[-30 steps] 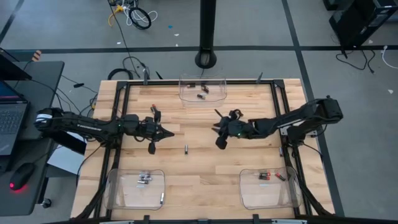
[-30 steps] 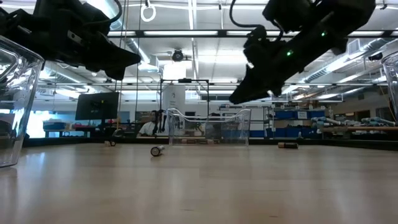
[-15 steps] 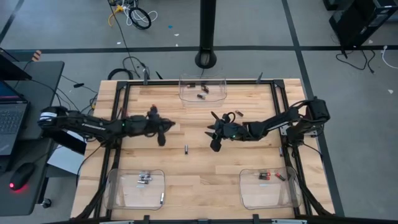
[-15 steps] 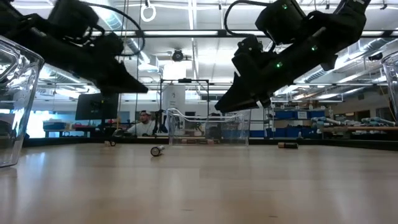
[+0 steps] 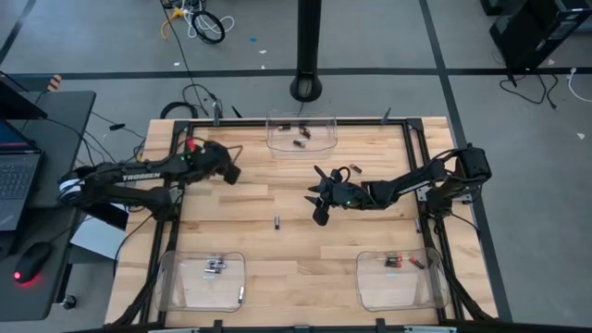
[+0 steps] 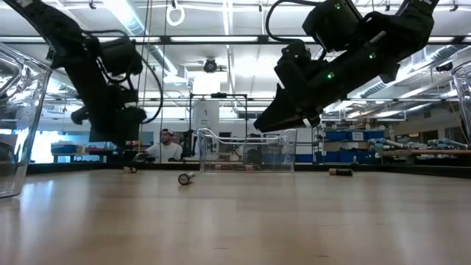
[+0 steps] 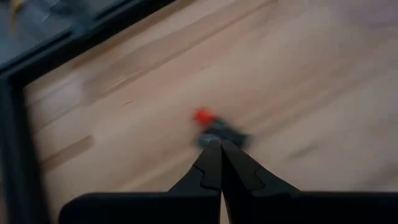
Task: Sort batteries
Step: Put the brown battery into the top middle transparent bin
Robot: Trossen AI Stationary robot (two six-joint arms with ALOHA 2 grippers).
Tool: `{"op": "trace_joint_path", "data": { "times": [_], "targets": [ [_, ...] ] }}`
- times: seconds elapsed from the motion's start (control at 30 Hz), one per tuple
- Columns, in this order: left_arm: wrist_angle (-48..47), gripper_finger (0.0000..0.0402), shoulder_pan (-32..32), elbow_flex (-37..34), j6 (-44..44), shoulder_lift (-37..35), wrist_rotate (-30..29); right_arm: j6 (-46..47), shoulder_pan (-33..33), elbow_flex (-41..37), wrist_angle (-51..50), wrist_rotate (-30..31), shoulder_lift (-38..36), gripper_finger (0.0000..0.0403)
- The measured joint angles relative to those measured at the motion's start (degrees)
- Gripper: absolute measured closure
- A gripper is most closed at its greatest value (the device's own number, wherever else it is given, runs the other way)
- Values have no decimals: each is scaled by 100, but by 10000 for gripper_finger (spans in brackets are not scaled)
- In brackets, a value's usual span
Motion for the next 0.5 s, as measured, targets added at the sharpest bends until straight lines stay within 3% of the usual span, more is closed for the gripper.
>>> {"op": "trace_joint_path", "data": {
  "times": [0.23,0.5],
  "targets": [
    [139,396,1004,-92,285,471,33,-1,0,0,-3,0,0,247],
    [1410,396,1452,-90,972,1407,99,0,0,0,-5,0,0,247]
  ]
}}
